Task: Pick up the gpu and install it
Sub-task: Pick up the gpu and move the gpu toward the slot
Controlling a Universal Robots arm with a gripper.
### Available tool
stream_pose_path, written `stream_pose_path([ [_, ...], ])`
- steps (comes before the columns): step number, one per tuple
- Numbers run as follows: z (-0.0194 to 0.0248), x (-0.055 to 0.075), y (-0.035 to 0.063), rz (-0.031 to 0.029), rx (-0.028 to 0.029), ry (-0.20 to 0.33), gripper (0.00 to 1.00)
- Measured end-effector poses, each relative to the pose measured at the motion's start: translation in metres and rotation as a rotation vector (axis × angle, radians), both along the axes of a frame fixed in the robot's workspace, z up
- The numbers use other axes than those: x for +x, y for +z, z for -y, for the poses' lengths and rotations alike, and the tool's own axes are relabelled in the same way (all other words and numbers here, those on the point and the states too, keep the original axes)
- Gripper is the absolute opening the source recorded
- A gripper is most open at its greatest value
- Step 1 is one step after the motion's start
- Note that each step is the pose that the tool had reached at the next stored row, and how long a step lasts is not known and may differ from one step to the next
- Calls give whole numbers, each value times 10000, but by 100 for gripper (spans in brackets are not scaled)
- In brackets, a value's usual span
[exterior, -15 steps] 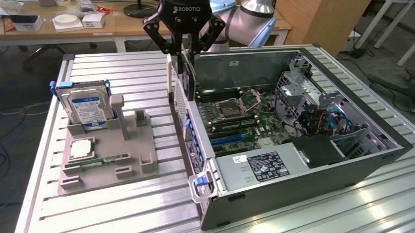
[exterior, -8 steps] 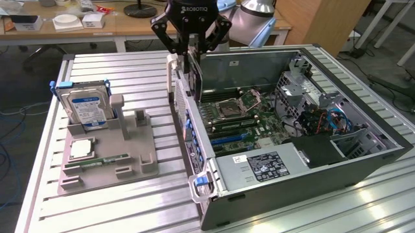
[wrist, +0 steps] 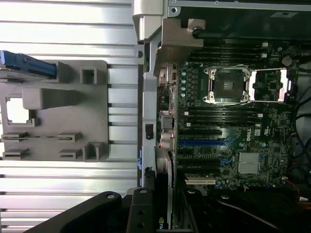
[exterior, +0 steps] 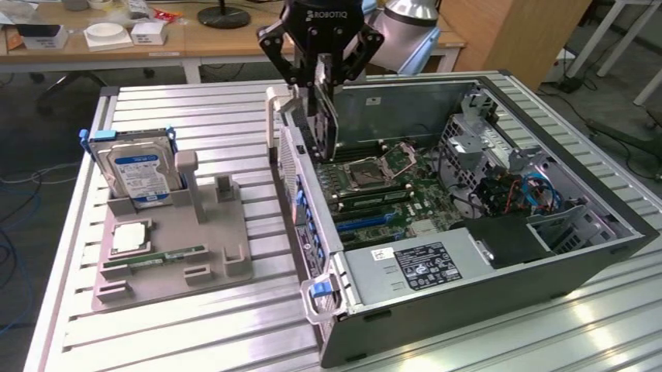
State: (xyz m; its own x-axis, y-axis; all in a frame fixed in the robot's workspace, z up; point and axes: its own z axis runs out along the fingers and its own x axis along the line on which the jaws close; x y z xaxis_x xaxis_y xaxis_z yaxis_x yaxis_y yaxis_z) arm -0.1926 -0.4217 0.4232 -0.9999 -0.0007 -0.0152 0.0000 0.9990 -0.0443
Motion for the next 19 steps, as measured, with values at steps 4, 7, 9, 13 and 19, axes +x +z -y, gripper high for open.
stream_pose_path([
  [4, 0, 67, 0, 0, 0, 1, 26],
  [7, 0, 120, 0, 0, 0, 1, 26],
  [9, 0, 154, 0, 0, 0, 1, 26],
  [13, 0, 236, 0, 0, 0, 0, 26],
  [19, 0, 367, 0, 1, 0, 0, 26],
])
